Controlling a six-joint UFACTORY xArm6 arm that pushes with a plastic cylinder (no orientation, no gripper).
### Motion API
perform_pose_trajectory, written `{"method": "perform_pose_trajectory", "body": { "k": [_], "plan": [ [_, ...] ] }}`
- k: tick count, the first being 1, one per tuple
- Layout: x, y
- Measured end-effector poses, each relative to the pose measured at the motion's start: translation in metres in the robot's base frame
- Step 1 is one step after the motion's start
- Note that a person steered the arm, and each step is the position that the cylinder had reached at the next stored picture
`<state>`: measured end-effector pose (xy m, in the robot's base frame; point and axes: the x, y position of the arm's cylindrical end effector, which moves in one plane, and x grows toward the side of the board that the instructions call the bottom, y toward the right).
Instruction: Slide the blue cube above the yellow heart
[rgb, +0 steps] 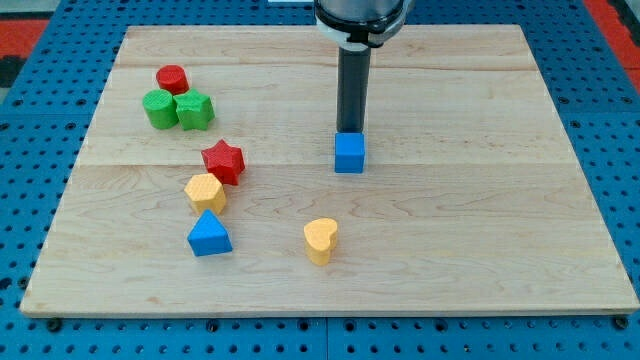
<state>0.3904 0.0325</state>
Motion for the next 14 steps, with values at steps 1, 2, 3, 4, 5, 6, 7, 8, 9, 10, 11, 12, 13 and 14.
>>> {"method": "perform_pose_trajectory", "body": {
  "k": [1,2,3,4,5,6,7,8,9,10,11,12,13,14],
  "plan": [
    [-0.011,0.010],
    [-0.027,0.021],
    [-0.037,0.023],
    [-0.047,0.023],
    [-0.050,0.023],
    [-0.051,0.023],
    [-0.053,0.023],
    [-0.056,0.023],
    [-0.058,0.023],
    [-0.058,0.023],
    [-0.058,0.023],
    [-0.063,0.023],
    [-0.066,0.023],
    [-0.069,0.023]
  ]
}}
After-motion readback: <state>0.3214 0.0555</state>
